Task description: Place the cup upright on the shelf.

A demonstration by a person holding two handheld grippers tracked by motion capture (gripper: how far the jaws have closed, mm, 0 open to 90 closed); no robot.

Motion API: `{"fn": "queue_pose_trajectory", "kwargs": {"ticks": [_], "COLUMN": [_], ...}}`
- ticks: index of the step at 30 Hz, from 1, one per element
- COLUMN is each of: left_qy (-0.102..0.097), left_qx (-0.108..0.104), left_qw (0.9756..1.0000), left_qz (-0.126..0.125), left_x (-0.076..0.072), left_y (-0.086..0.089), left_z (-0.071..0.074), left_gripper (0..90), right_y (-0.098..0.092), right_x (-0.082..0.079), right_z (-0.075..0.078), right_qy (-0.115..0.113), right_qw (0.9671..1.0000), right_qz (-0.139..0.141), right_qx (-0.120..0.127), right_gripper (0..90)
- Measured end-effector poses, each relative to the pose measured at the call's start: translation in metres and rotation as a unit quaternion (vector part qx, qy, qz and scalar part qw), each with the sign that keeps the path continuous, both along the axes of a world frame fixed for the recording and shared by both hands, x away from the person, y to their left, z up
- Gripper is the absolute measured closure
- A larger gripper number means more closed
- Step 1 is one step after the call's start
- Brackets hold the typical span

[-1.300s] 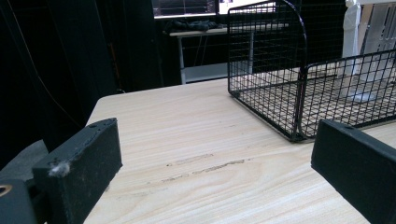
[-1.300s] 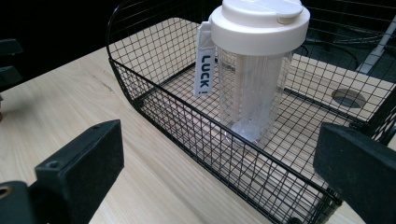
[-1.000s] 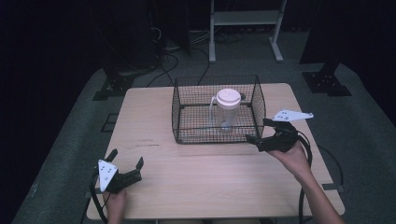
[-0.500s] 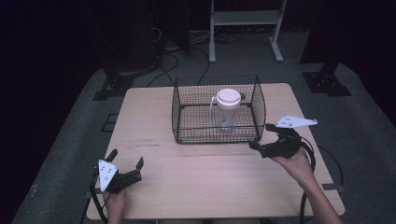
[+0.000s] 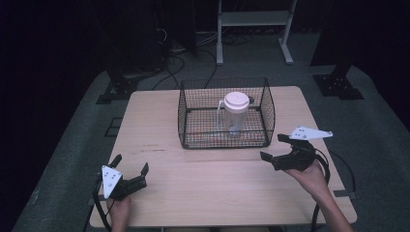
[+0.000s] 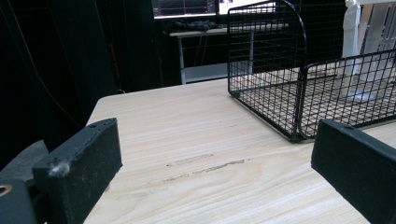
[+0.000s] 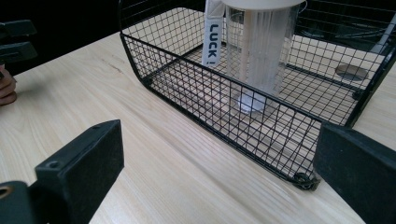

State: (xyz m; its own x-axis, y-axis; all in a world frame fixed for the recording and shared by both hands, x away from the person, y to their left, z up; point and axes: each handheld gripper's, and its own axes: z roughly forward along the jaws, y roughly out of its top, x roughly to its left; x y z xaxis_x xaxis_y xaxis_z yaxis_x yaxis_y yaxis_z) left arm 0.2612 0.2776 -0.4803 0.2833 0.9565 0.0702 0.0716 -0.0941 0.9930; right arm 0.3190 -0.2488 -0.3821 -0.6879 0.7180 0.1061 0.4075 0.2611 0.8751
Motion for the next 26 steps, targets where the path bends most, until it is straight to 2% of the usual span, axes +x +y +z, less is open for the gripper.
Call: {"fn": "queue_pose_trajectory", "kwargs": {"ticks": [14,22,26], "left_qy": [0.001,0.001,0.002], "left_qx": [0.003,0.003,0.002], "left_qw": [1.0,1.0,1.0], "left_qz": [0.001,0.001,0.001], "left_x": [0.0,0.0,0.0], "left_y": [0.0,0.0,0.0], "left_z": [0.0,0.0,0.0], "left_gripper": [0.9,0.9,0.9], "right_y": [-0.007,-0.01,-0.011], "right_x": [-0.015,-0.026,-0.036], "right_z": [-0.016,-0.026,-0.033], "right_qy": [0.008,0.001,-0.002], "right_qw": [0.9999,0.9998,0.9996], "right_qz": [-0.003,-0.008,-0.009], "right_qx": [0.011,0.015,0.025], "right_gripper": [1.3,1.3,1.3]}}
